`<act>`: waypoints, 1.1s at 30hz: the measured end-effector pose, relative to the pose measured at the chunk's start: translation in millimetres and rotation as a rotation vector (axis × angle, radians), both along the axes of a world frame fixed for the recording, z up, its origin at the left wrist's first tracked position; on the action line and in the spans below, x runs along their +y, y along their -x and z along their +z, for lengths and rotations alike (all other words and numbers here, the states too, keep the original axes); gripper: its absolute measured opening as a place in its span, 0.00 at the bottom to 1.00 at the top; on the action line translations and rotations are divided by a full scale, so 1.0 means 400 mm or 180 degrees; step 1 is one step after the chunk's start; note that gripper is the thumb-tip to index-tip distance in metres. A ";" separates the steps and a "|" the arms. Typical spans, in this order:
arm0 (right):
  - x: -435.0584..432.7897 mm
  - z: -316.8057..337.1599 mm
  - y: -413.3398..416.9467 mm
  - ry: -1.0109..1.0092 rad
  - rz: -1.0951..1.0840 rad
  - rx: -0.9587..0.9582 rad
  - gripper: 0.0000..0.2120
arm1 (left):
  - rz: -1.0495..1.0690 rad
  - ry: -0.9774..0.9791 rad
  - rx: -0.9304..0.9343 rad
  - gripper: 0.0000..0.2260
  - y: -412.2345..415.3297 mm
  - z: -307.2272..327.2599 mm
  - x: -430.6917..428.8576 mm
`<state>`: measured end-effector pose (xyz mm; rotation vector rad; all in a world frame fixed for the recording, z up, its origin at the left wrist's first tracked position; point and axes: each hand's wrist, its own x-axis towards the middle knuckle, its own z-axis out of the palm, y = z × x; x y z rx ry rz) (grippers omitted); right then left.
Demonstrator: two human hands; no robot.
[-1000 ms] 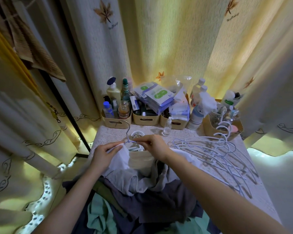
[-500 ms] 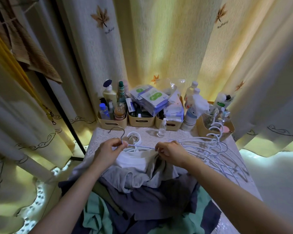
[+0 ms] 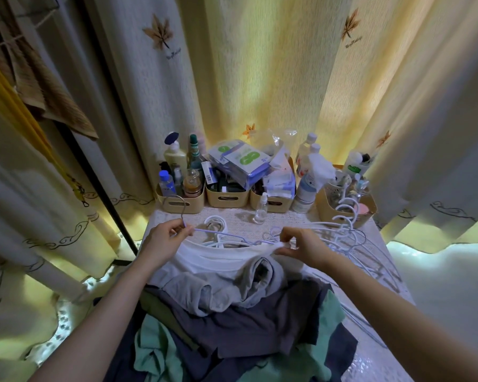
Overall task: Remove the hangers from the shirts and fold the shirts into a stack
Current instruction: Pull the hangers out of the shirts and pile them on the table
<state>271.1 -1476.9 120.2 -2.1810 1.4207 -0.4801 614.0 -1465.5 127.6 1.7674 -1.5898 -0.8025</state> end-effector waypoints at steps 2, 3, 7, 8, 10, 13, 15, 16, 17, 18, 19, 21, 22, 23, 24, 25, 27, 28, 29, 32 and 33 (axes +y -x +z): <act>0.019 -0.007 0.006 0.0047 -0.0048 -0.0143 0.11 | -0.0011 -0.0031 0.0082 0.11 0.003 -0.002 0.002; 0.028 -0.011 0.010 0.0052 -0.0103 -0.0241 0.11 | 0.0014 -0.0041 0.0115 0.11 0.005 -0.004 0.003; 0.066 -0.045 0.045 -0.0267 -0.0518 -0.0604 0.14 | 0.0426 0.0074 0.0419 0.11 -0.029 0.008 -0.005; 0.076 -0.057 0.048 -0.0463 -0.0537 -0.0521 0.13 | 0.0414 0.0066 0.0501 0.10 -0.035 0.014 -0.005; 0.091 -0.074 0.048 -0.0844 -0.0464 -0.0360 0.09 | 0.0201 -0.0033 0.0583 0.09 -0.030 0.018 -0.003; 0.072 -0.041 0.026 -0.0538 -0.0750 -0.0676 0.10 | -0.0336 -0.0283 0.0582 0.07 0.009 0.027 0.011; 0.044 0.011 -0.015 0.0030 -0.0937 -0.1024 0.09 | -0.0607 -0.0401 0.0556 0.07 0.041 0.033 0.023; 0.031 0.035 -0.046 0.0207 -0.0844 -0.1017 0.08 | -0.0706 -0.0402 0.0565 0.09 0.059 0.036 0.027; 0.022 0.057 -0.084 0.0226 -0.0598 -0.0905 0.08 | -0.0780 -0.0380 0.0620 0.09 0.079 0.038 0.029; 0.017 0.073 -0.129 0.0095 -0.0264 -0.0745 0.08 | -0.0835 -0.0360 0.0715 0.07 0.098 0.040 0.031; 0.017 0.082 -0.174 -0.0117 0.0077 -0.0588 0.09 | -0.0876 -0.0332 0.0811 0.06 0.117 0.042 0.031; 0.020 0.077 -0.248 -0.0292 0.0469 -0.0440 0.10 | -0.0901 -0.0206 0.0894 0.05 0.146 0.044 0.028; 0.022 0.072 -0.271 -0.0255 0.0479 -0.0459 0.11 | -0.0878 -0.0162 0.0865 0.05 0.151 0.043 0.025; 0.025 0.070 -0.282 -0.0254 0.0397 -0.0544 0.11 | -0.0826 -0.0142 0.0803 0.04 0.149 0.039 0.022; 0.026 0.069 -0.279 -0.0298 0.0309 -0.0651 0.12 | -0.0750 -0.0157 0.0698 0.04 0.140 0.033 0.020; 0.026 0.070 -0.264 -0.0319 0.0279 -0.0687 0.12 | -0.0654 -0.0232 0.0522 0.07 0.123 0.021 0.018; 0.025 0.076 -0.209 -0.0247 0.0319 -0.0558 0.13 | -0.0533 -0.0666 0.0010 0.17 0.075 -0.010 0.023; 0.024 0.077 -0.172 -0.0270 0.0297 -0.0545 0.12 | -0.0564 -0.0952 -0.0215 0.21 0.052 -0.023 0.027; 0.022 0.078 -0.132 -0.0350 0.0201 -0.0590 0.10 | -0.0634 -0.1211 -0.0342 0.25 0.034 -0.033 0.031; 0.000 0.084 0.002 -0.0469 -0.0520 -0.0896 0.11 | -0.1073 -0.1621 -0.0548 0.25 0.020 -0.053 0.038; -0.013 0.086 0.051 -0.0407 -0.0873 -0.1015 0.12 | -0.1263 -0.1639 -0.0640 0.23 0.024 -0.056 0.042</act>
